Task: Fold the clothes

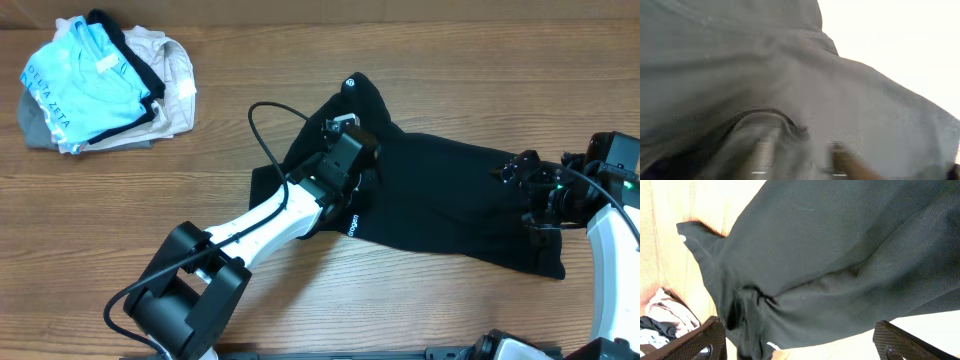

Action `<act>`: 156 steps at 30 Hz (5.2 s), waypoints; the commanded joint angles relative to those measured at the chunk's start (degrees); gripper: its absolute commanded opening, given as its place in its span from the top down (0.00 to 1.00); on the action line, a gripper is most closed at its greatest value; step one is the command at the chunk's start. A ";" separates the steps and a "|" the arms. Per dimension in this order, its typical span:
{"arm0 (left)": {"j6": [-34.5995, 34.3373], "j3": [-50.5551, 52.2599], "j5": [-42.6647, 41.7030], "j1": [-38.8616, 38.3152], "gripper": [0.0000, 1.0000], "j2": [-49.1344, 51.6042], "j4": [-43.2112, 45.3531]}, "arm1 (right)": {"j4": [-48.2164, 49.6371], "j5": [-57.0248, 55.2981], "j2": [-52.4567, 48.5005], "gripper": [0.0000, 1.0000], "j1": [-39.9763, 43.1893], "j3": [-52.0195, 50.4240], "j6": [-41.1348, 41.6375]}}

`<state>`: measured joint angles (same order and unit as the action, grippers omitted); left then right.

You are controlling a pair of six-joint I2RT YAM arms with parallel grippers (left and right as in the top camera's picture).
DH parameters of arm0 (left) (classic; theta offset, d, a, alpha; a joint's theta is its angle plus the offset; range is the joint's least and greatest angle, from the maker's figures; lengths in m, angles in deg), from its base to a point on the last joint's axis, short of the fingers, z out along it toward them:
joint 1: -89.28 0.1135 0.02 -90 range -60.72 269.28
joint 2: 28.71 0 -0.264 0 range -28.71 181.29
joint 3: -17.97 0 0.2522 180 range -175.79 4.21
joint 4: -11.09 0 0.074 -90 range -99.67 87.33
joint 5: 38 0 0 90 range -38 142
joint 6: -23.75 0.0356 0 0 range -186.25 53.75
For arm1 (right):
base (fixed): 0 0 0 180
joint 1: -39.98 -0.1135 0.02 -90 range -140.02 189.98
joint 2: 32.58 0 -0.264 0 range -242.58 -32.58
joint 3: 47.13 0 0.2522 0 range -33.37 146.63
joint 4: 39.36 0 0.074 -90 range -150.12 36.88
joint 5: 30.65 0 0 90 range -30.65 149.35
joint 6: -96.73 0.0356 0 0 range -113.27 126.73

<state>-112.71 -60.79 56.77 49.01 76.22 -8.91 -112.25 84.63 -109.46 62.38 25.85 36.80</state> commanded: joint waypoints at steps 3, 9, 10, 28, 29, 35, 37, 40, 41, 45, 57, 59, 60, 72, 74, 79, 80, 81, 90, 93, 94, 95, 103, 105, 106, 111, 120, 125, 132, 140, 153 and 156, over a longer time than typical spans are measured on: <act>5.53 -1.11 2.62 2.21 0.00 -0.48 -6.80 | 0.50 0.33 0.04 0.00 -0.26 -0.13 0.31; 6.58 -4.11 1.18 7.93 0.00 -6.58 -23.23 | 0.55 0.33 0.04 0.00 -0.26 -0.13 0.31; 7.82 -4.52 1.16 9.11 0.00 -7.82 -24.85 | 0.55 0.33 0.04 0.00 -0.26 -0.13 0.31; 19.63 -4.87 -16.72 19.67 0.56 -0.61 -37.79 | 0.48 0.55 0.04 0.00 -0.26 -0.13 0.31; 19.61 -4.87 -16.76 19.67 0.58 0.39 -37.90 | 0.48 0.55 0.04 0.00 -0.26 -0.13 0.31; 19.71 -4.87 -16.24 19.91 0.56 4.66 -38.58 | 0.57 0.55 0.04 0.00 -0.26 -0.13 0.31; 19.69 -4.87 -16.24 20.20 0.56 5.86 -38.49 | 0.55 0.55 0.04 0.00 -0.26 -0.13 0.33; 19.69 -4.87 -15.98 21.20 0.56 8.00 -38.01 | 0.55 0.55 0.04 0.00 -0.26 -0.13 0.33; 19.69 -4.87 -15.61 21.66 0.56 8.79 -37.83 | 0.52 0.55 0.04 0.00 -0.26 -0.13 0.33; 19.69 -4.87 -14.86 24.48 0.59 12.31 -37.44 | 0.46 0.55 0.04 0.00 -0.26 -0.13 0.31; 18.99 -4.87 -10.56 38.18 0.61 14.64 -41.75 | 0.52 0.55 0.04 0.00 -0.26 -0.13 0.31; 18.93 -4.87 -10.60 40.92 0.61 14.64 -42.58 | 0.52 0.55 0.04 0.00 -0.26 -0.13 0.31; 18.53 -4.87 -10.45 42.27 0.62 14.64 -43.06 | 0.52 0.55 0.04 0.00 -0.26 -0.13 0.31; 12.57 -4.87 -8.17 58.14 0.64 14.16 -47.71 | 0.55 0.55 0.04 0.00 -0.28 -0.13 -0.13; 12.55 -4.87 -8.20 60.52 0.64 13.62 -47.87 | 0.55 0.55 0.04 0.00 -0.31 -0.13 -0.13; 12.44 -4.90 -8.17 64.96 0.65 10.34 -47.89 | 1.60 0.61 0.04 0.00 -2.47 -0.13 -0.09; 13.00 -4.90 -8.17 65.44 0.64 9.29 -47.93 | 1.99 1.01 0.04 0.00 -3.23 -0.13 -0.11; 13.29 -4.87 -8.15 65.68 0.63 8.15 -48.11 | 2.43 1.55 0.04 0.00 -4.07 -0.13 -0.09; 13.42 -4.90 -6.75 65.37 0.42 -6.73 -51.10 | 6.01 3.32 0.04 0.00 -12.96 -0.13 0.15; 13.44 -4.92 -7.41 65.33 0.29 -11.21 -52.46 | 6.62 3.34 0.04 0.00 -15.61 -0.13 0.20; 13.49 -4.92 -7.78 65.29 0.29 -12.48 -52.94 | 6.80 3.32 0.04 0.00 -16.59 -0.13 0.48; 13.49 -4.92 -7.93 65.16 0.29 -13.46 -53.53 | 6.80 3.30 0.04 0.00 -17.11 -0.13 0.94; 21.22 -4.92 -16.90 58.71 0.30 -15.69 -57.99 | 5.70 3.06 -1.62 0.02 -20.83 -0.13 3.37; 21.53 -4.92 -16.92 54.53 0.30 -15.69 -58.66 | 5.40 2.78 -3.13 0.06 -22.45 -0.13 5.86; 22.18 -4.92 -16.94 52.63 0.30 -15.69 -58.80 | 5.27 2.51 -4.02 0.07 -23.32 -0.13 6.73; 24.37 -4.90 -14.34 40.11 0.10 -15.47 -59.32 | 4.85 -2.19 -9.53 0.07 -29.33 -0.13 14.32; 19.39 -4.90 -6.64 30.21 0.01 -14.12 -58.05 | 10.69 -2.78 -13.57 0.10 -35.63 -0.13 23.08; 19.41 -4.90 -6.58 30.21 0.00 -14.12 -58.03 | 10.67 -5.66 -13.64 0.12 -36.79 -0.46 26.34; 19.41 -4.90 -6.25 30.16 0.00 -14.12 -57.75 | 13.62 -9.42 -13.64 0.17 -40.98 -3.17 35.47; 19.41 -4.90 -6.25 30.16 0.00 -14.12 -57.55 | 15.50 -14.21 -14.58 0.21 -42.69 -4.57 39.21; 19.43 -4.90 -6.23 30.16 0.00 -14.12 -57.35 | 20.00 -13.64 -19.26 0.36 -42.69 -4.39 39.19; 19.43 -4.90 -6.19 30.16 0.00 -14.12 -57.33 | 20.13 -13.64 -19.26 0.48 -42.47 -4.39 39.19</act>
<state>-92.87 -65.88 49.74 79.35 61.53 -66.30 -92.47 71.34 -128.59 20.02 21.48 75.48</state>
